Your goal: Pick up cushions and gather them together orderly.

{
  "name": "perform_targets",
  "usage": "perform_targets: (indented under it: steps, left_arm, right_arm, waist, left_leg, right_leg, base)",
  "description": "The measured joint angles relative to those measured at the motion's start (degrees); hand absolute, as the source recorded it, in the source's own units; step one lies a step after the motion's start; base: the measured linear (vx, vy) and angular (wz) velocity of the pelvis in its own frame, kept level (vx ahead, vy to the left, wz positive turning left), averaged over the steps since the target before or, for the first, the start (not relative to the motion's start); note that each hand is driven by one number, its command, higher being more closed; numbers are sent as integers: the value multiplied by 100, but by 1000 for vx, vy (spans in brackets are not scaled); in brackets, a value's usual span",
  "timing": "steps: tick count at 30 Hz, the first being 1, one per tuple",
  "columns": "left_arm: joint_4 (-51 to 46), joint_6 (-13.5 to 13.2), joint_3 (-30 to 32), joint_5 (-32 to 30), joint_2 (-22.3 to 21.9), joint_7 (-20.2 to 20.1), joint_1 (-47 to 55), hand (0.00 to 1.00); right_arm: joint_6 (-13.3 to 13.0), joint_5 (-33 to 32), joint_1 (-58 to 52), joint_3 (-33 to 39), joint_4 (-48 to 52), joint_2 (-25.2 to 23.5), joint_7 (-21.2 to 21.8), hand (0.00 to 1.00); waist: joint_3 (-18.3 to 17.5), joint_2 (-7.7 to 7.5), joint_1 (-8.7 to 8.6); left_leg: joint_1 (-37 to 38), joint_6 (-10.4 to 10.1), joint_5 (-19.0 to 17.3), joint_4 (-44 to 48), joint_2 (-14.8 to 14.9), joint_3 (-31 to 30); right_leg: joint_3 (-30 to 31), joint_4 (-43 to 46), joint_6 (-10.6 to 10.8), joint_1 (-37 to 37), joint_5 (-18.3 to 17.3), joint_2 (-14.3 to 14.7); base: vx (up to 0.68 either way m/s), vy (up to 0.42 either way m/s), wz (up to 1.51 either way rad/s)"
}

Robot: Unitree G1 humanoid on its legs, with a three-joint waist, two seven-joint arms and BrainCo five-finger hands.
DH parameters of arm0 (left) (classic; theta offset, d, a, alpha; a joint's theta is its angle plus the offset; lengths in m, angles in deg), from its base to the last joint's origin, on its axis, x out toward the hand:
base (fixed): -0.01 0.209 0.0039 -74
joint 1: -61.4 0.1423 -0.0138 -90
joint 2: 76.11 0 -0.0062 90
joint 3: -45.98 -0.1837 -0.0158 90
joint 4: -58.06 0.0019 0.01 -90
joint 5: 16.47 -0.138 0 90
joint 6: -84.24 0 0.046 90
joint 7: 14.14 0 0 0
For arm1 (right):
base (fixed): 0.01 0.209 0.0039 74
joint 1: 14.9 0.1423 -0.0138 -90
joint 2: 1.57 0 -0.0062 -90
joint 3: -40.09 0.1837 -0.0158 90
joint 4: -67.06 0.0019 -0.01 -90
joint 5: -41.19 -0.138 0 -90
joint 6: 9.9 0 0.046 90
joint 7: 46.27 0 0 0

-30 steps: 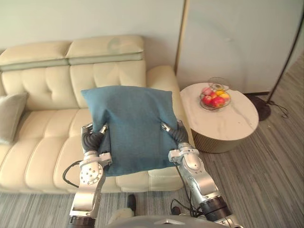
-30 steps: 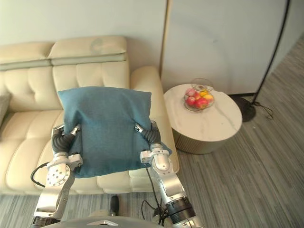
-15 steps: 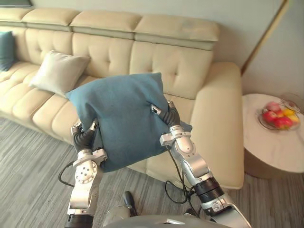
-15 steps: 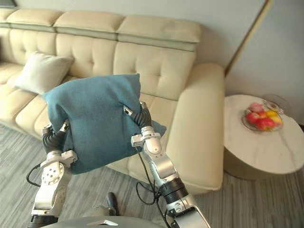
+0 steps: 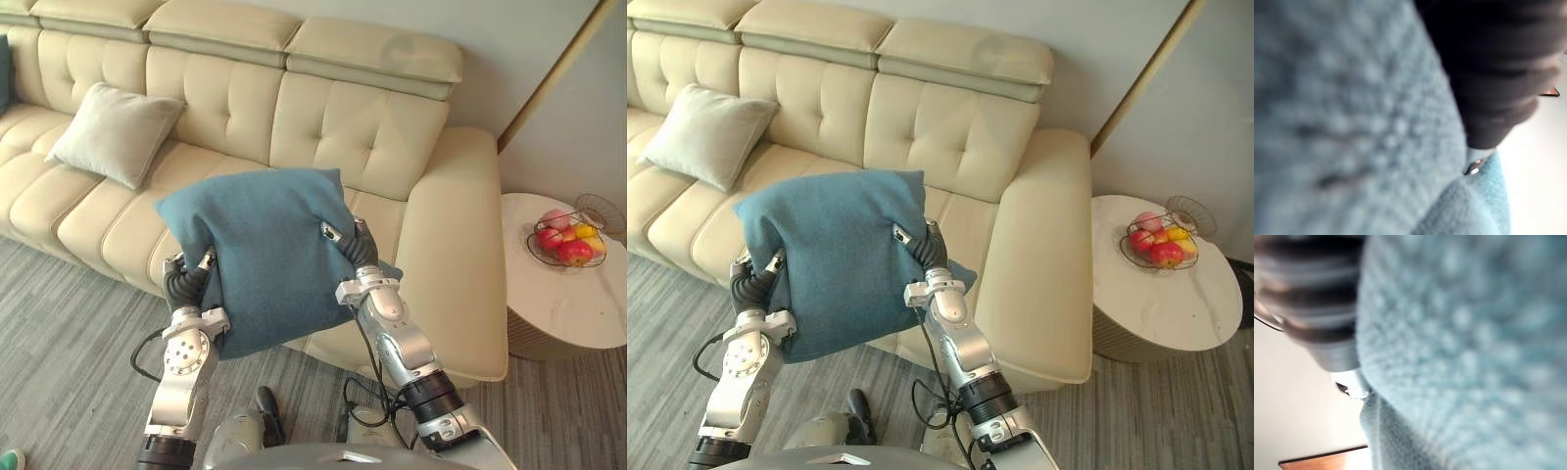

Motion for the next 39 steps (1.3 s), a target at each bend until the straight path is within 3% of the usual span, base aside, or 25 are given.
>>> perform_targets:
  steps: [2, 5, 8, 9, 11, 13, 16, 17, 18, 20, 21, 22, 23, 24, 25, 27, 33, 39]
  left_arm:
    - [-53, 0, -5, -96, 2, -51, -57, 100]
    - [-56, 39, -188, -94, -2, -194, -61, 100]
    - [-57, 76, -395, -94, -38, -395, 133, 100]
    - [-64, 76, -394, -94, -102, -462, 253, 100]
    - [-90, 76, -397, -88, -298, -556, 412, 100]
    - [-125, 75, -403, -84, -372, -588, 521, 100]
    - [-313, 74, -405, -85, -410, -603, 542, 100]
    - [-309, 74, -435, -85, -412, -650, 547, 100]
    - [-304, 74, -479, -85, -435, -670, 572, 100]
    - [-292, 75, -540, -85, -475, -685, 602, 100]
    - [-290, 76, -588, -85, -486, -685, 614, 100]
    - [-289, 76, -644, -85, -490, -685, 651, 100]
    - [-289, 75, -667, -86, -497, -685, 669, 100]
    - [-241, 75, -700, -87, -497, -685, 727, 100]
    - [-198, 78, -702, -87, -444, -683, 732, 100]
    - [-163, 87, -703, -84, -236, -681, 752, 100]
    - [-71, 90, -700, -86, -121, -686, 788, 100]
    - [-64, 188, -703, -86, -139, -821, 784, 100]
  right_arm:
    - [-79, -23, -9, 65, 17, 3, 20, 100]
    - [-97, -59, -406, 271, 130, 33, 147, 100]
    - [-80, -153, -1196, 388, 684, 58, 151, 100]
    - [-77, -152, -1447, 387, 1038, 80, 158, 100]
    - [-78, -153, -1796, 387, 1604, 179, 169, 100]
    - [-79, -154, -1915, 387, 1841, 221, 177, 100]
    - [-84, -173, -1968, 418, 1929, 211, 178, 100]
    - [-85, -187, -2027, 463, 1927, 202, 179, 100]
    - [-85, -191, -2093, 512, 1927, 197, 179, 100]
    - [-84, -191, -2147, 590, 1922, 195, 179, 100]
    - [-85, -191, -2155, 633, 1908, 195, 179, 100]
    - [-91, -191, -2161, 671, 1808, 198, 179, 100]
    - [-91, -192, -2180, 687, 1798, 203, 179, 100]
    - [-99, -191, -2257, 697, 1706, 181, 179, 100]
    - [-98, -192, -2324, 693, 1608, 104, 181, 100]
    - [-71, -181, -2373, 672, 1472, -128, 201, 100]
    - [-73, -141, -2309, 673, 934, -200, 259, 100]
    - [-63, 105, -2290, 786, 576, -195, 273, 100]
  waist:
    - [-8, -12, -68]
    - [-11, 38, -81]
    - [-30, 78, -133]
    - [-31, 86, -125]
    - [-66, 209, -117]
    - [-94, 286, -98]
    - [-99, 320, -92]
    - [-113, 344, 1]
    - [-108, 337, 49]
    - [-100, 324, 53]
    - [-102, 328, 51]
    - [-140, 387, 75]
    - [-163, 441, 83]
    - [-237, 572, 105]
    - [-258, 417, 61]
    - [-275, 71, 78]
    - [-299, 34, 33]
    - [-306, 44, -93]
  left_leg:
    - [18, -109, 185, -256, -63, -53]
    - [177, -297, 326, -461, -82, -269]
    - [373, -573, 142, -156, 34, -413]
    - [211, -769, -86, 471, 170, -290]
    - [-329, -805, -408, 2075, 630, 49]
    - [-464, -847, -440, 2746, 911, 195]
    - [-500, -856, -428, 2965, 957, 218]
    - [-576, -769, -615, 2998, 997, 176]
    - [-520, -760, -830, 2647, 1047, 77]
    - [-401, -823, -818, 1906, 999, -239]
    - [-321, -914, -715, 1416, 950, -523]
    - [-88, -1032, -318, 655, 908, -1069]
    - [1, -1069, -109, 490, 926, -1243]
    - [156, -1376, 29, 337, 922, -1524]
    - [200, -1303, -7, 301, 786, -1413]
    - [218, -1133, -108, 300, 524, -1027]
    - [183, -1022, -320, 460, 430, -492]
    - [-7, -1024, -393, 544, 434, -482]
  right_leg:
    - [19, -101, -5, -12, 156, 46]
    - [-100, -32, -62, 113, 97, 63]
    - [-380, -246, -47, 661, -35, 77]
    - [-369, -402, -47, 854, -34, 106]
    - [-350, -555, -46, 1107, -33, 242]
    - [-231, -723, -46, 1319, -34, 333]
    - [-40, -891, -51, 1416, 1, 315]
    - [64, -946, -45, 1419, 38, 292]
    - [174, -943, -41, 1415, 39, 253]
    - [324, -945, -3, 1411, 58, 121]
    - [432, -967, 48, 1397, 75, 67]
    - [658, -1028, 229, 1376, 98, 35]
    - [729, -1050, 320, 1365, 105, 60]
    - [973, -1175, 531, 1367, 148, 82]
    - [1029, -1281, 499, 1367, 207, -65]
    - [1299, -1424, 646, 1239, 373, -384]
    - [1763, -1407, 718, 808, 511, -500]
    - [2037, -1595, 815, 565, 727, -466]
  base:
    - [83, -92, 21]
    - [172, -103, 26]
    - [216, -90, 32]
    - [206, -63, -10]
    - [159, -40, -18]
    - [104, 15, -34]
    - [72, 28, -31]
    - [62, 64, -46]
    - [70, 78, -47]
    - [89, 153, -37]
    - [124, 300, -64]
    - [110, 303, -65]
    - [130, 364, -90]
    - [108, 344, -64]
    - [106, 379, -70]
    - [47, 293, -57]
    - [-23, 102, -54]
    - [-28, -7, -25]
